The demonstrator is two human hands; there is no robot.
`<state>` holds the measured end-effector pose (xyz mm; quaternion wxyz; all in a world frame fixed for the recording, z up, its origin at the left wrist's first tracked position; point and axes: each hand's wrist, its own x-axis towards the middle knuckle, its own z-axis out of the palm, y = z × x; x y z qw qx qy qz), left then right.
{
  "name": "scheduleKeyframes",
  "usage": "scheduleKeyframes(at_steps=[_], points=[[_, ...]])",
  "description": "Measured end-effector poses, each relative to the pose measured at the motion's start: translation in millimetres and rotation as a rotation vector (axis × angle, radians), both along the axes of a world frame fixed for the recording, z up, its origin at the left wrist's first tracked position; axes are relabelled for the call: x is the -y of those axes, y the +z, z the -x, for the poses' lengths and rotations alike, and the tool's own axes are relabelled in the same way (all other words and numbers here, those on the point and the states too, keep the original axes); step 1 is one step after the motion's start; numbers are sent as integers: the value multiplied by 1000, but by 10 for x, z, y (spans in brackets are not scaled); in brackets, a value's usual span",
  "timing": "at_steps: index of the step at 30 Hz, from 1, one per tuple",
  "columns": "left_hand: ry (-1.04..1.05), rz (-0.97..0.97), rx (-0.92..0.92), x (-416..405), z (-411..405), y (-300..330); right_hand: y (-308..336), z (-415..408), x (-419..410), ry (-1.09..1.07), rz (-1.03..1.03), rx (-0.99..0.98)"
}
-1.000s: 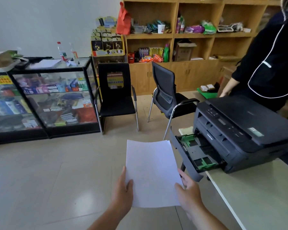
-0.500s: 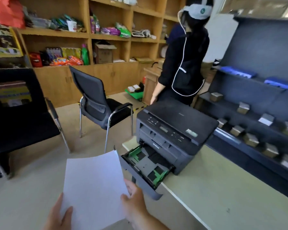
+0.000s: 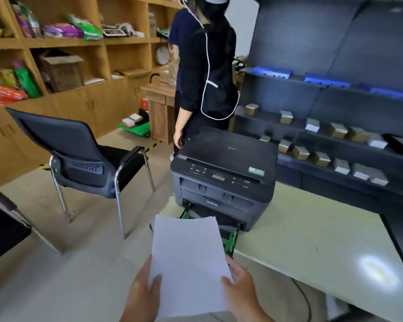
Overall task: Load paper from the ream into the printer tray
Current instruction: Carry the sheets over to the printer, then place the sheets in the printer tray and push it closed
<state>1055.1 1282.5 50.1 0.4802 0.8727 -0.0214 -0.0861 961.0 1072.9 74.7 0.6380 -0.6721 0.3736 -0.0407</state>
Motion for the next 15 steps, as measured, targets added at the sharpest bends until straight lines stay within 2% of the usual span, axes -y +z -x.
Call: scheduleKeyframes(at_steps=[7,15], points=[[-236,8,-31,421,-476,-72,-317,-206,281,-242,-59,-21],[-379,7,-127,601,-933,-215,-498,-404,287,-371,-86,-62]])
